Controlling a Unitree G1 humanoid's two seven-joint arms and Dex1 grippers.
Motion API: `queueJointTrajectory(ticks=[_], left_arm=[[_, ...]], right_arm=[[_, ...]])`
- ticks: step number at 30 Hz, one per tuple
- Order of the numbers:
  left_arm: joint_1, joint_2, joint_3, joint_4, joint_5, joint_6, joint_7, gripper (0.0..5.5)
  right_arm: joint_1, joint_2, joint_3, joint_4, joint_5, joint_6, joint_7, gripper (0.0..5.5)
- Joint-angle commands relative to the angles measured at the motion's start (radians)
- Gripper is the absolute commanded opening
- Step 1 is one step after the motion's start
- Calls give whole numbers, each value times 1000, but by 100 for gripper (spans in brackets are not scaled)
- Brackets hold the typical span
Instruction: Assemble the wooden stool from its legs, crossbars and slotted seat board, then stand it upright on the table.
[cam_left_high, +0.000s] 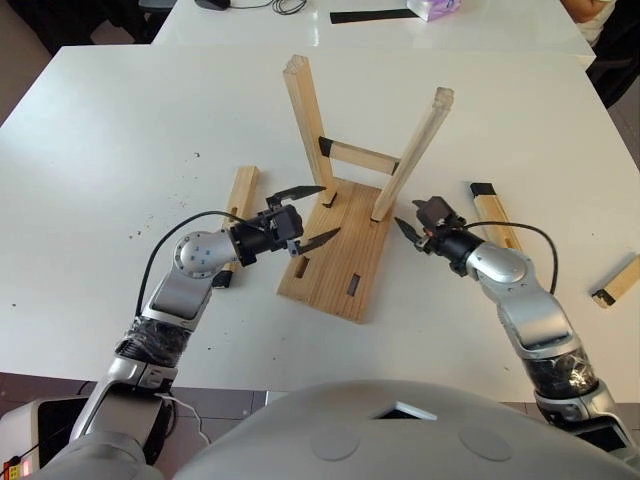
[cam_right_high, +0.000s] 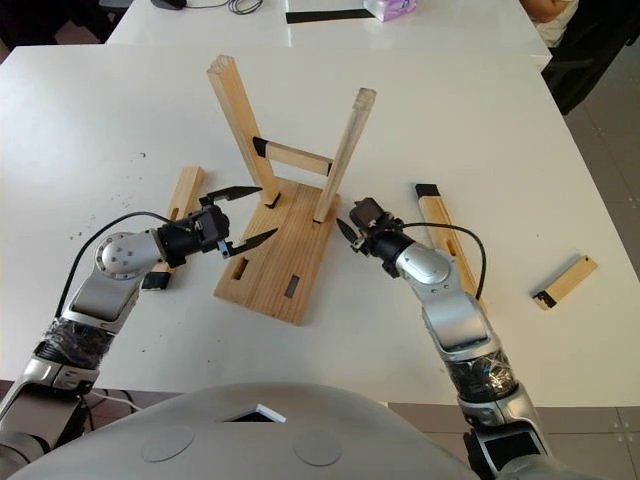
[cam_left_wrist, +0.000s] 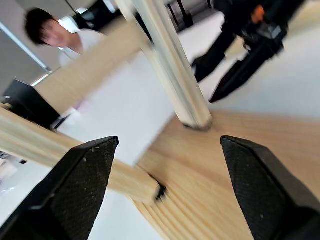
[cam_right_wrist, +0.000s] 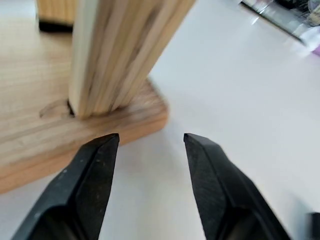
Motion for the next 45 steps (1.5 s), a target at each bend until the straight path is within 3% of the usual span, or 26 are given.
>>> queueJointTrajectory(ticks=[1,6,9,12,15,22,26,29,33,45], left_arm=[[74,50,89,-79,-11,61,26,380],[71,140,199,-29,47,28,28,380],[111,203,199,62,150,-150,20,380],[201,210,205,80,193,-255,45,380],[295,189,209,44,225,-293,86,380],[392,177,225,7,272,-295,154,380],[485,150,228,-64,270,-261,184,379],[551,123,228,-141,276,-219,207,379],[598,95,228,-202,283,-177,233,379],[659,35,218,-288,319,-107,276,379]], right_arm=[[43,-42,-45,-104,45,75,38,241],[169,-122,-108,-256,102,124,108,241],[212,-175,-279,-290,169,157,151,241],[167,-245,-476,-164,180,181,147,241],[113,-293,-585,-29,160,223,104,241],[57,-286,-691,80,151,416,-9,241],[0,-260,-716,116,149,500,-87,288],[-5,-203,-732,62,134,579,-166,324],[46,-125,-743,-53,132,690,-219,324],[52,-25,-838,41,70,639,-351,324]])
